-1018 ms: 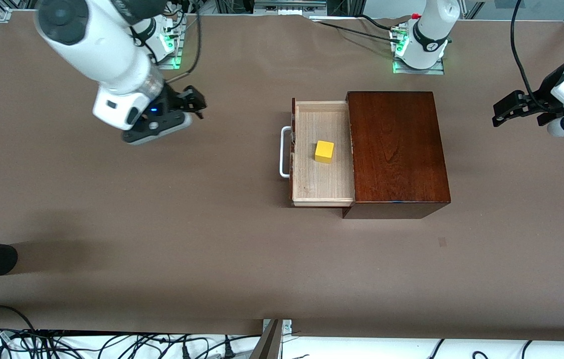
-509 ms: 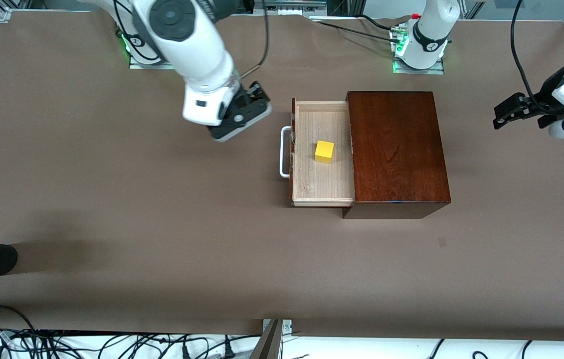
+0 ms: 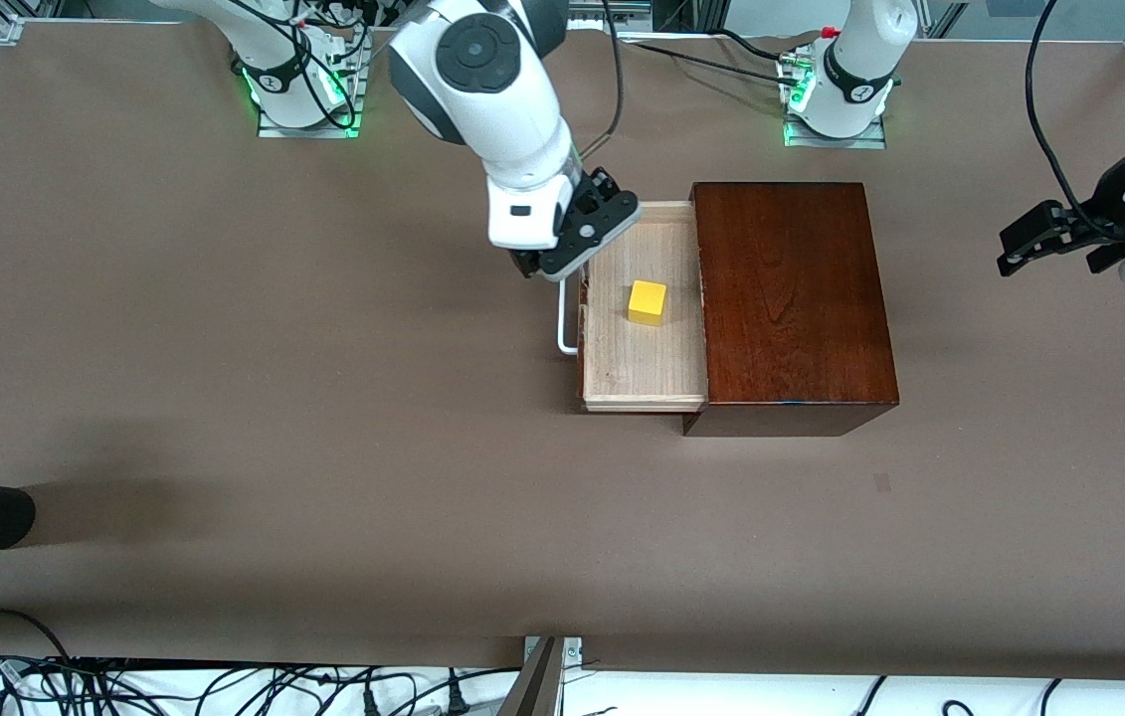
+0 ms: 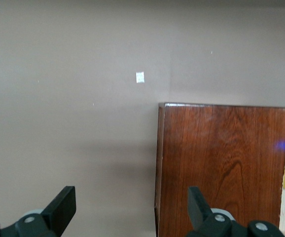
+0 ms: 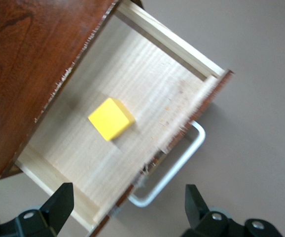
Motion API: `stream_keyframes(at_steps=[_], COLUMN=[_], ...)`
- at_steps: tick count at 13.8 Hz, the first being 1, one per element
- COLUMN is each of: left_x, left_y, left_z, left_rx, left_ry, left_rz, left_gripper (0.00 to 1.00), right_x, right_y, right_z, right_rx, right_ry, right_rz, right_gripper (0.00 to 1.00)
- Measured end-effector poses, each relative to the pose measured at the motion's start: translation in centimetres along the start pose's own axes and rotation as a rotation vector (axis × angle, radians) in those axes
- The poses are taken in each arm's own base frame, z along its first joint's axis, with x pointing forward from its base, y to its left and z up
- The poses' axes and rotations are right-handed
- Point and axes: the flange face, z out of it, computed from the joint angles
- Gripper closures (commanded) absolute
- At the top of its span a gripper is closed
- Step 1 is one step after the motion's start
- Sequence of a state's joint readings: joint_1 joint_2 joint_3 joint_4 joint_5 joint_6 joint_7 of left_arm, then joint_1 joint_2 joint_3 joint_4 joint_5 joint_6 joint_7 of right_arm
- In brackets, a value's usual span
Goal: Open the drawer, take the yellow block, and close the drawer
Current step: 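Move the right gripper over the yellow cube in the drawer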
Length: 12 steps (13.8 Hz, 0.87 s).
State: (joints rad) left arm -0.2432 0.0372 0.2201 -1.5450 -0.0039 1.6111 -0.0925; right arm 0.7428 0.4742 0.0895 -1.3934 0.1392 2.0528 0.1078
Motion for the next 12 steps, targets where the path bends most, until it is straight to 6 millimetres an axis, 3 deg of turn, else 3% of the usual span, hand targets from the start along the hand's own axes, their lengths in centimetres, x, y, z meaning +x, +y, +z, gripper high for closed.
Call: stream_keyframes(at_steps=[5,8,12], left_x=[0.8,1.5,1.7], left_y=[-1.4,-1.2,-1.1], left_z=[-0.1,0.6,0.7], left_rx=[-0.036,-0.033,-0.032], left_ry=[0.038,0.045,0.048], left_rz=[-0.035,-0.034,-0.033], left_gripper=[0.00,0.00,0.00], right_x=[0.9,1.4,0.9], right_y=[-4.1,-5.2,-6.7], right_z=[3.1,4.7,8.3], right_rx=[-0.016,-0.067,-0.114], right_ry=[0.022,0.021,-0.006], right_rz=[-0.142,-0.235,-0.302], right_gripper=[0.00,0.00,0.00])
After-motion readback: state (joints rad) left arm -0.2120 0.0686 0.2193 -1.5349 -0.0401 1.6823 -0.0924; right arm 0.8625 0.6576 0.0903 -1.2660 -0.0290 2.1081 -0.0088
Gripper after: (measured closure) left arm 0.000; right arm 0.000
